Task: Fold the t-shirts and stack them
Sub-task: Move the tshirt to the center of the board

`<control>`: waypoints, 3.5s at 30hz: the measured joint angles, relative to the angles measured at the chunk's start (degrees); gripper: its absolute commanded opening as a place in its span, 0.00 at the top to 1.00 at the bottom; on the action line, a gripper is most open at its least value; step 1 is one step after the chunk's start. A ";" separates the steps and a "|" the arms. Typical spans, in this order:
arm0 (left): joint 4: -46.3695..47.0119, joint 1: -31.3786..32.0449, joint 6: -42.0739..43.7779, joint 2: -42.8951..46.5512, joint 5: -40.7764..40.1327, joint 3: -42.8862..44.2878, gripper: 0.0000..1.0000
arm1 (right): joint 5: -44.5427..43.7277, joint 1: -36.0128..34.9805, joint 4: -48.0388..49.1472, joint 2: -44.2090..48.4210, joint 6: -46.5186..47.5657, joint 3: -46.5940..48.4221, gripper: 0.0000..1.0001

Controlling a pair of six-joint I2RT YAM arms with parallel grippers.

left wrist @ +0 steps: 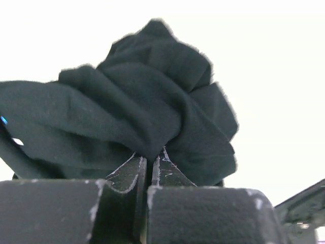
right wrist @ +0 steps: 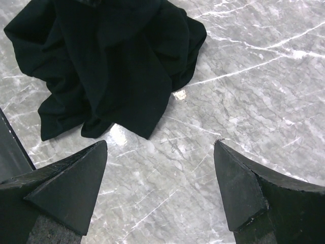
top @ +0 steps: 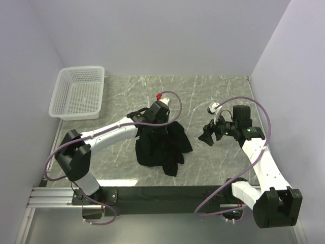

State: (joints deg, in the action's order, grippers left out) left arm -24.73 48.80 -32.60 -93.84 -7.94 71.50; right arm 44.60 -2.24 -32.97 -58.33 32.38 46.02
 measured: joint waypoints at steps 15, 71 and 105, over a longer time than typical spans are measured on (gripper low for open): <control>13.33 -30.75 -17.16 12.35 6.67 -1.44 0.99 | 0.04 0.04 1.05 -1.09 -0.63 -0.28 0.09; 10.36 -38.05 -9.03 41.51 9.62 -32.98 0.12 | -21.31 -27.52 17.53 -42.77 -34.84 21.51 1.00; 19.52 -36.41 -12.22 30.05 20.76 -37.53 0.16 | -15.93 -7.19 -0.74 -36.74 -7.76 34.67 0.11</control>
State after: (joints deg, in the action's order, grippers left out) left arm -5.21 12.38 -44.82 -63.79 12.82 33.98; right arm 28.67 -9.43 -33.71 -95.07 24.62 80.68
